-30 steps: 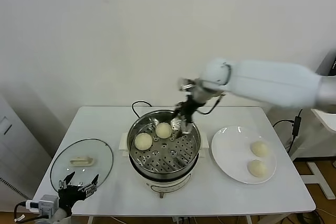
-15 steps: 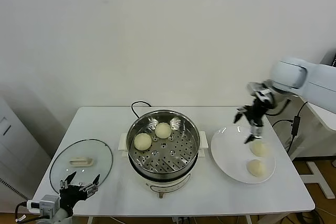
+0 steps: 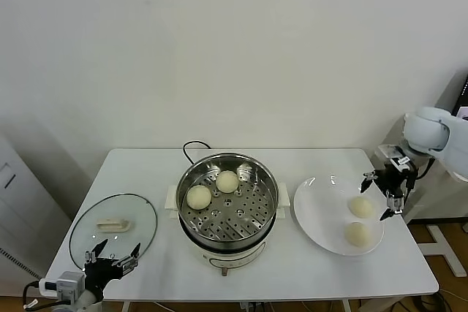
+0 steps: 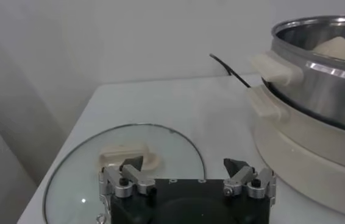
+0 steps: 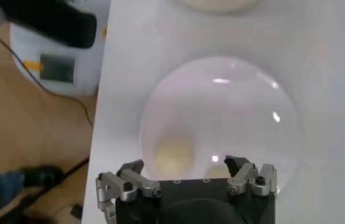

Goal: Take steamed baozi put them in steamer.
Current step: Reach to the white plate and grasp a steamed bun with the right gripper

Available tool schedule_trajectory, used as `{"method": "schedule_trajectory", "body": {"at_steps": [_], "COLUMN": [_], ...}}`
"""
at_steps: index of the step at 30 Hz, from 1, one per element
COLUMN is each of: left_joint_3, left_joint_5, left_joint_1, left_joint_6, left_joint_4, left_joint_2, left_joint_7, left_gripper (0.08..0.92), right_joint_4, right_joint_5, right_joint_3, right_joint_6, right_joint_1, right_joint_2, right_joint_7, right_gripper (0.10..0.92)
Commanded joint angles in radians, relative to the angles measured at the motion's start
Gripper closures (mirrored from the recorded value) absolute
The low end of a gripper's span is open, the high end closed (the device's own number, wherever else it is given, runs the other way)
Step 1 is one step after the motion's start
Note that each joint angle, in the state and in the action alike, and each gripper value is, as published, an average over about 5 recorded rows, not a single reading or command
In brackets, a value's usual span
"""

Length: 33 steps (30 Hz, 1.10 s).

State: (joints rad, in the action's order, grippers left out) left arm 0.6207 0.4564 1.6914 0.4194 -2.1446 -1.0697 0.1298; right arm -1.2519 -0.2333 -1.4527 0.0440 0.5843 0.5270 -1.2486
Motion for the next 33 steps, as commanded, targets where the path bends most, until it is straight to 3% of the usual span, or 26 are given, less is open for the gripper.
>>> {"method": "schedule_trajectory", "body": {"at_steps": [1, 22, 33], "left_joint_3": [-0.003, -0.005, -0.003], "left_joint_5": [-0.002, -0.002, -0.002], "left_joint_1": [-0.005, -0.013, -0.010], "left_joint_6": [0.001, 0.006, 0.006], "left_joint_4": [0.007, 0.009, 0.009], "left_joint_2": [-0.001, 0.002, 0.003], "left_joint_7": [0.000, 0.000, 0.001], "left_gripper": [0.177, 0.177, 0.177], "right_joint_4": [0.092, 0.169, 0.174], "right_joint_5": [0.105, 0.185, 0.212], "right_joint_3": [0.179, 0.307, 0.334], "right_joint_6": [0.070, 0.063, 0.050], "right_joint_1": [-0.262, -0.432, -0.454], "right_joint_2": [0.027, 0.107, 0.111], "right_joint_7": [0.018, 0.093, 0.078], "right_gripper": [0.203, 0.210, 0.365]}}
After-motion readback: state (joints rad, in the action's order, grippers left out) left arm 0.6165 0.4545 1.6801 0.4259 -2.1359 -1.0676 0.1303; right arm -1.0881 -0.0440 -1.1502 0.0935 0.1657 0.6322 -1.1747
